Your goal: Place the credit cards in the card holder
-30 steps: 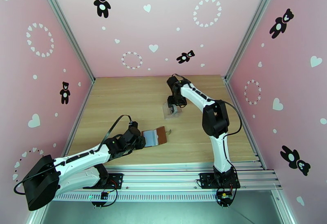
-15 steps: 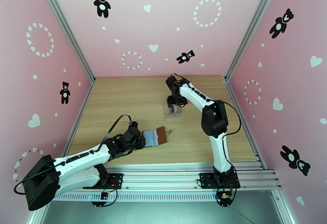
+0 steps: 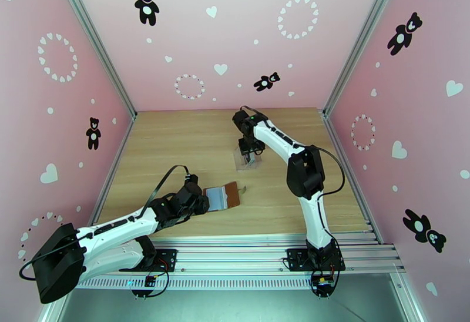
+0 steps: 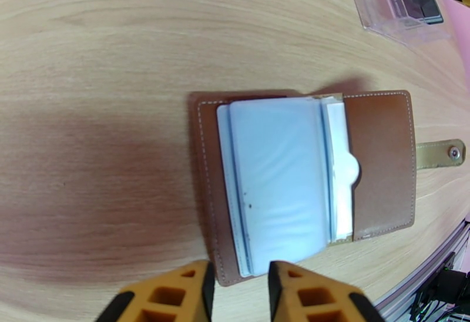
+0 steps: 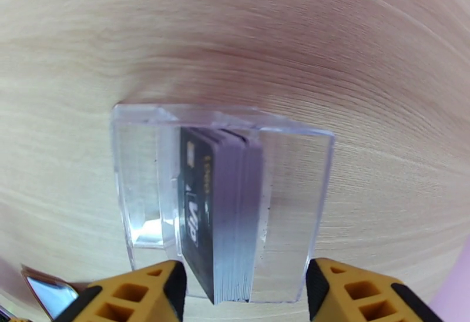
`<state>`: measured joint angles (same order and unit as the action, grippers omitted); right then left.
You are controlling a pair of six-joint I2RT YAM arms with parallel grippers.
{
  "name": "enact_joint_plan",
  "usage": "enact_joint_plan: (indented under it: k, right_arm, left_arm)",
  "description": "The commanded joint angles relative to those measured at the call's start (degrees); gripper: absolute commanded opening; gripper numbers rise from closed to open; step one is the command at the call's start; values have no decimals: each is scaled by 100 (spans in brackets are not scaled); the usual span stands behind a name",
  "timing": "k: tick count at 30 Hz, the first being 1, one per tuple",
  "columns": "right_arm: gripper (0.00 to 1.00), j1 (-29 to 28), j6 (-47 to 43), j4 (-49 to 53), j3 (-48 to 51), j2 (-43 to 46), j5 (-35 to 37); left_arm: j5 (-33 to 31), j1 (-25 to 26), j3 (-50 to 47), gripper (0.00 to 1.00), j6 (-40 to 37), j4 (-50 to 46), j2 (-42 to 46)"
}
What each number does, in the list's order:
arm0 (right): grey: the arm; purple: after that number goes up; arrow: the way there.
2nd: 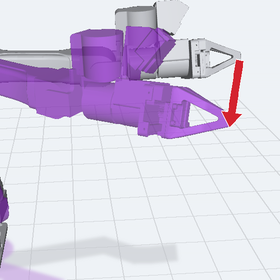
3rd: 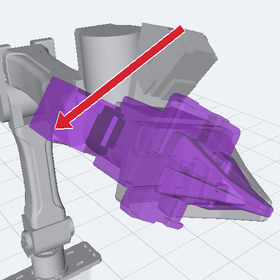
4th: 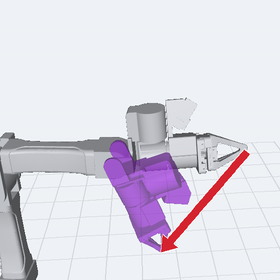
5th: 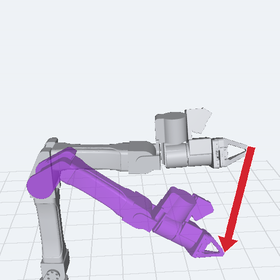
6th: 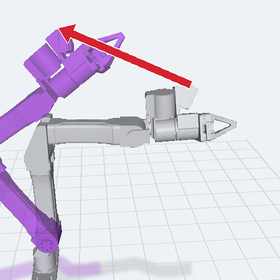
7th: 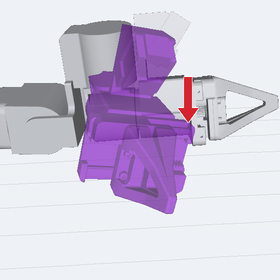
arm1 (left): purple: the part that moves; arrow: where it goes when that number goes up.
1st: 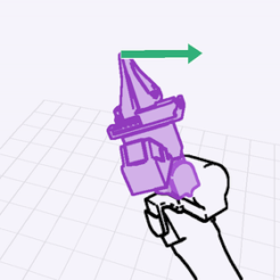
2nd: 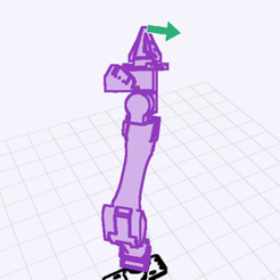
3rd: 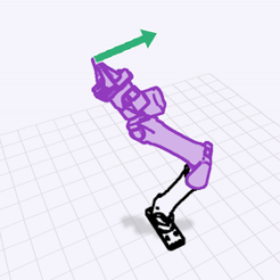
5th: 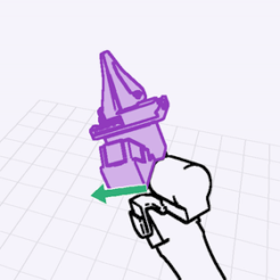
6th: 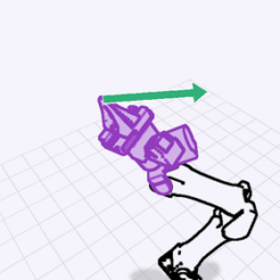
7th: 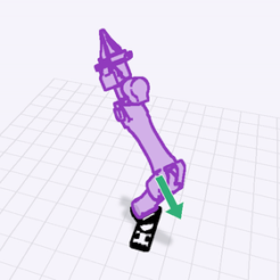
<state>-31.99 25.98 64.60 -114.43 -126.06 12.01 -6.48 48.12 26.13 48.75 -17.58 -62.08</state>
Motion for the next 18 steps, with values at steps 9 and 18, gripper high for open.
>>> enact_joint_plan:
  k: [9,18]
  right_arm:
    - [53,8,74,124,-259,-461,-215]
    - [51,8,72,123,-311,-671,-99]
  left_arm:
    - [-42,-31,-21,31,47,-141,81]
    - [-26,-31,-3,31,48,-126,20]
